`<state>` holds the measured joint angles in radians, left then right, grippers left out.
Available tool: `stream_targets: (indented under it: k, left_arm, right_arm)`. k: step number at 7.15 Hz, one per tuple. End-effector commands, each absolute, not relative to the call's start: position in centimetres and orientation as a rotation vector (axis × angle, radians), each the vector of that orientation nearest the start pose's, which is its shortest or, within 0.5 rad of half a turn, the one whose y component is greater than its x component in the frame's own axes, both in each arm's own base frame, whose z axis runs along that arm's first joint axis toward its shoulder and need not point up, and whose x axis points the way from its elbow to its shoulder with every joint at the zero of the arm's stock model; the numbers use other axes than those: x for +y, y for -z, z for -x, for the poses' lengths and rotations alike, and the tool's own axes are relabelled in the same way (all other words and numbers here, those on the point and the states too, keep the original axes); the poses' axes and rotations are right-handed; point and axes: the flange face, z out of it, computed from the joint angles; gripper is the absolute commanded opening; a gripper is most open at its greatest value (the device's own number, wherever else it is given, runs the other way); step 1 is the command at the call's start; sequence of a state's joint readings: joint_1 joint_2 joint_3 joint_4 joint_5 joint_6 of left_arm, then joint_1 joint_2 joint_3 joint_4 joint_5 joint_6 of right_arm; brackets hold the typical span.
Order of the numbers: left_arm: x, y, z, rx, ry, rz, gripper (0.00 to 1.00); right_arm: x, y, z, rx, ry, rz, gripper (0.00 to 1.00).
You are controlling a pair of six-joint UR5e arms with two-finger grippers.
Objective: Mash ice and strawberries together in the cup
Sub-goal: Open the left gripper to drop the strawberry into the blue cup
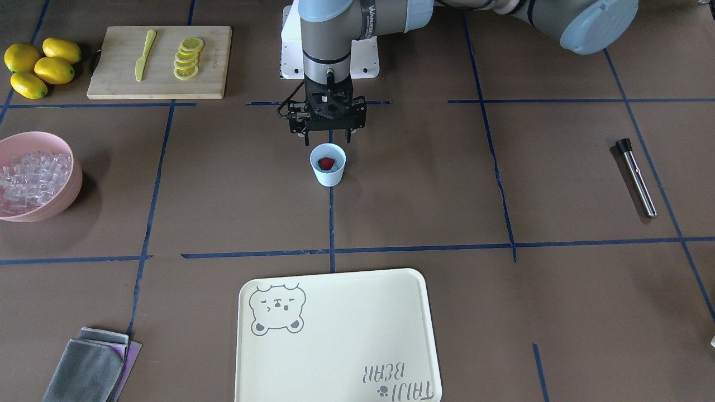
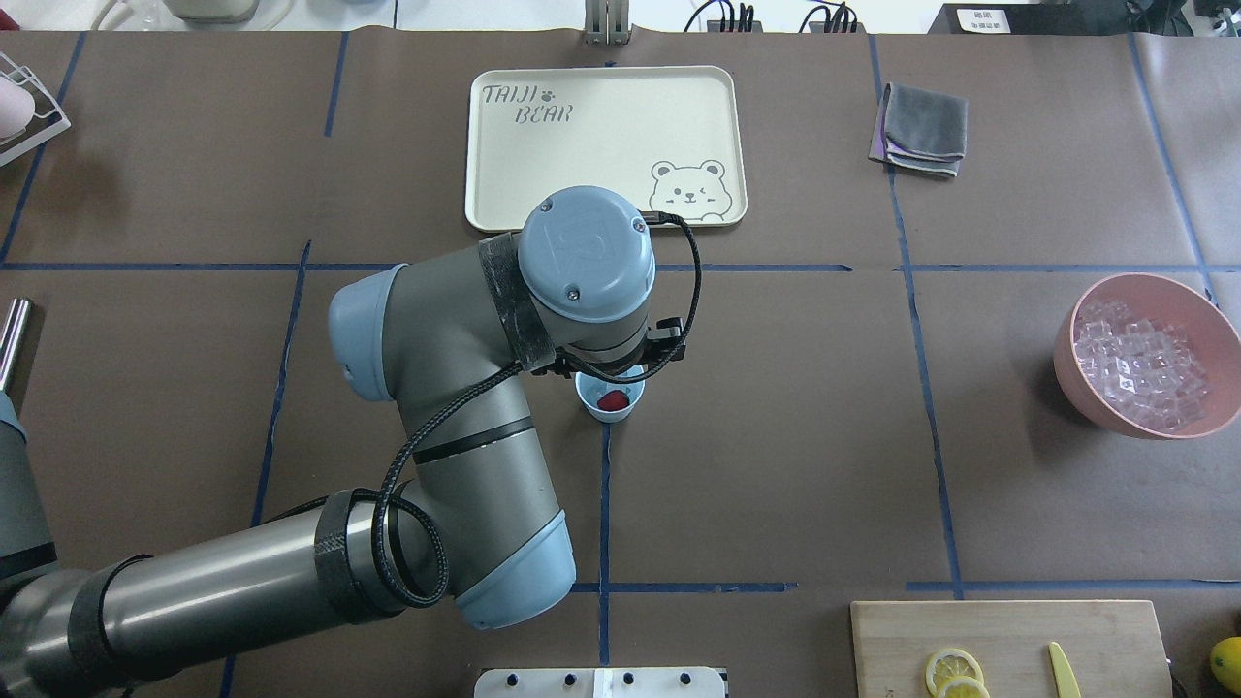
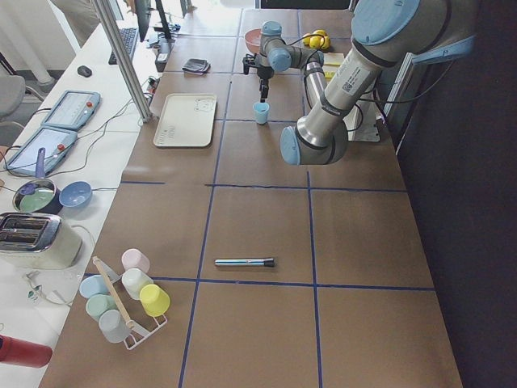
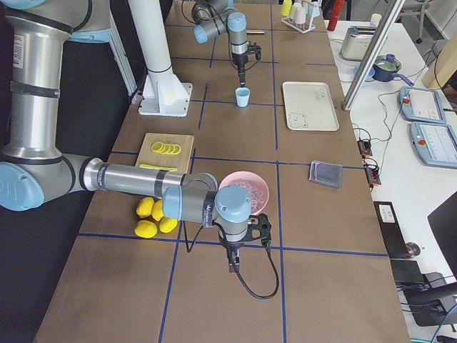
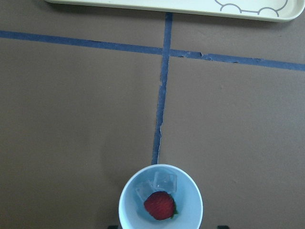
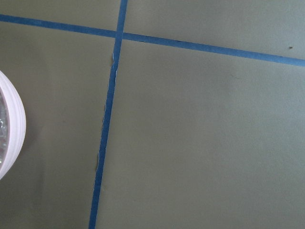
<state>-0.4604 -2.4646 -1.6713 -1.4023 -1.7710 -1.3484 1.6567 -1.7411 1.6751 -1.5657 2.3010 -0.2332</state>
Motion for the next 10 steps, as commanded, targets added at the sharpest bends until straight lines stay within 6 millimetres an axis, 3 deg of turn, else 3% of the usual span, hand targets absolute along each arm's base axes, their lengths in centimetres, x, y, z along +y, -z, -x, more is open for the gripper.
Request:
stream_targets:
  k: [1,2,3,4,5,6,7,8,9,10]
  left_arm:
    - [-40.8,-14.0,-51.2,0.815,0.028,-0.172,1.0]
    - [-43.2,-18.4,-45.3,0.782,-0.049,-0.212,1.0]
    - [-47.0,-22.4,-38.9,0.773,-0.144,-0.203,1.0]
    - [-51.1,-27.9,-30.5,0.773,-0.214,-0.18,1.0]
    - [-53.8,-33.3,-22.1,0.776,-0.258,-0.176,1.0]
    - [-53.6,-39.3,-15.1,0.766,-0.301,-0.175,1.0]
    - [-52.5,-43.9,-9.1,0.758,-0.311,-0.203,1.0]
    - [-51.4,-46.8,-5.1,0.749,-0.309,-0.215,1.0]
    - [-50.6,-51.0,-0.2,0.751,-0.32,-0.215,1.0]
    - [-50.7,-54.4,2.8,0.828,-0.324,-0.208,1.0]
  right_arm:
    - [-40.8,-68.7,-10.2,-0.73,0.116,-0.058,0.99]
    - [-40.8,-68.7,-10.2,-0.73,0.116,-0.058,0.99]
    - [-40.8,-68.7,-10.2,-0.73,0.116,-0.058,0.99]
    - [-40.8,-68.7,-10.2,-0.73,0.116,-0.06,0.99]
    - [-40.8,-68.7,-10.2,-0.73,0.118,-0.06,0.99]
    - [-40.8,-68.7,-10.2,-0.73,0.116,-0.06,0.99]
    - [-40.8,-68.7,-10.2,-0.73,0.116,-0.06,0.99]
    - [-40.8,-68.7,-10.2,-0.73,0.118,-0.06,0.99]
    - [-40.8,-68.7,-10.2,-0.73,0.118,-0.06,0.99]
    - [-40.9,-68.6,-10.2,-0.73,0.118,-0.062,0.99]
